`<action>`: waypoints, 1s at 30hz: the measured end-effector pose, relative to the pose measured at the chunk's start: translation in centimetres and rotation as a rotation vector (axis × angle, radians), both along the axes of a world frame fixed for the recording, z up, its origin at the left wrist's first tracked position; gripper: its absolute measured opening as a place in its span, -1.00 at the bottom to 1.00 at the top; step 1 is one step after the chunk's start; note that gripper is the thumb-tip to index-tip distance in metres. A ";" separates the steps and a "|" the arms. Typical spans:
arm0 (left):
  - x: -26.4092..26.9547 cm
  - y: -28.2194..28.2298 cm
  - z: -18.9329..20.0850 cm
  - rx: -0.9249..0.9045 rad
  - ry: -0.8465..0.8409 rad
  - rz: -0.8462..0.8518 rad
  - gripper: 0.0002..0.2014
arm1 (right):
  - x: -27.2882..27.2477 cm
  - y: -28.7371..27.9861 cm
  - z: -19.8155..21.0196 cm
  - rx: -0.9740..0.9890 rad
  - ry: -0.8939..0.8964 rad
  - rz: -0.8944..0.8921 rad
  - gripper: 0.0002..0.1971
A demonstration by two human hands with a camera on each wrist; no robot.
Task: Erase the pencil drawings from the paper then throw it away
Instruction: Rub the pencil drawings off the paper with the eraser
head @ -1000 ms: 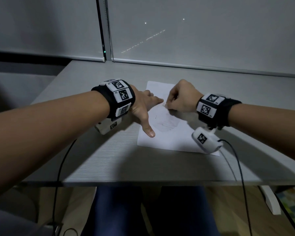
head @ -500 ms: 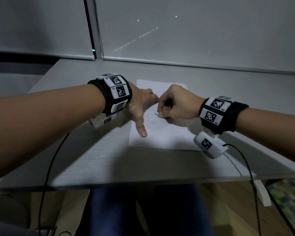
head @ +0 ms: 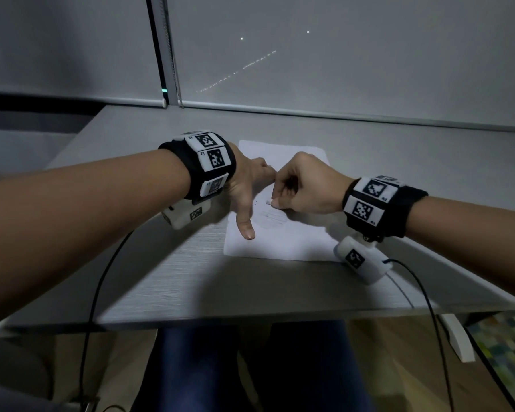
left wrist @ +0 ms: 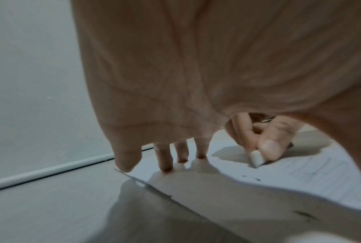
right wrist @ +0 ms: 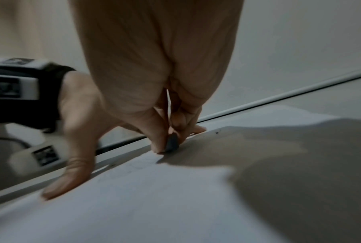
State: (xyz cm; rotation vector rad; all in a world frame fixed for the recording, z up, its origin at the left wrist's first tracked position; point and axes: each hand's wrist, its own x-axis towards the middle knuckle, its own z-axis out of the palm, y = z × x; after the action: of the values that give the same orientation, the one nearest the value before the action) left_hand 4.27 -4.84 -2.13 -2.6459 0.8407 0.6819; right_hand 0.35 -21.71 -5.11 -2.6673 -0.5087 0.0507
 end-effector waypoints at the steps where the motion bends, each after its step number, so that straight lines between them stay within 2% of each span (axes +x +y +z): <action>1: 0.0 -0.1 -0.1 -0.002 -0.005 0.003 0.40 | 0.3 -0.2 0.1 0.008 -0.002 -0.015 -0.94; 6: -0.1 -0.4 0.0 0.023 -0.003 -0.001 0.49 | 2.3 -0.6 0.3 0.009 -0.056 -0.122 -0.87; 12: -0.1 -0.4 0.2 0.031 -0.010 0.013 0.39 | -0.7 0.7 0.3 -0.010 0.047 0.037 -0.92; 14: -0.2 -0.5 0.2 0.041 -0.015 0.008 0.42 | -0.4 0.5 0.4 -0.017 0.037 0.047 -0.94; 18: -0.2 -0.7 0.1 0.059 -0.014 -0.015 0.50 | 1.9 -0.8 0.6 -0.014 -0.014 -0.074 -0.91; 21: -0.6 -0.7 0.4 0.053 -0.006 -0.021 0.47 | 2.6 -1.8 0.7 -0.015 0.000 -0.122 -0.87; 27: -0.3 -1.1 -0.1 0.118 -0.043 -0.079 0.49 | 0.1 -1.6 0.7 0.002 0.112 0.031 -0.91; 30: -0.5 -1.2 0.4 0.107 -0.034 -0.062 0.47 | 0.7 -2.0 0.7 -0.019 0.054 0.006 -0.89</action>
State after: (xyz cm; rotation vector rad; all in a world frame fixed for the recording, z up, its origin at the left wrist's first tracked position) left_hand 3.72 -6.08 -1.76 -2.5185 0.8484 0.6455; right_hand 1.05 -23.74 -4.39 -2.6748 -0.5016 0.1300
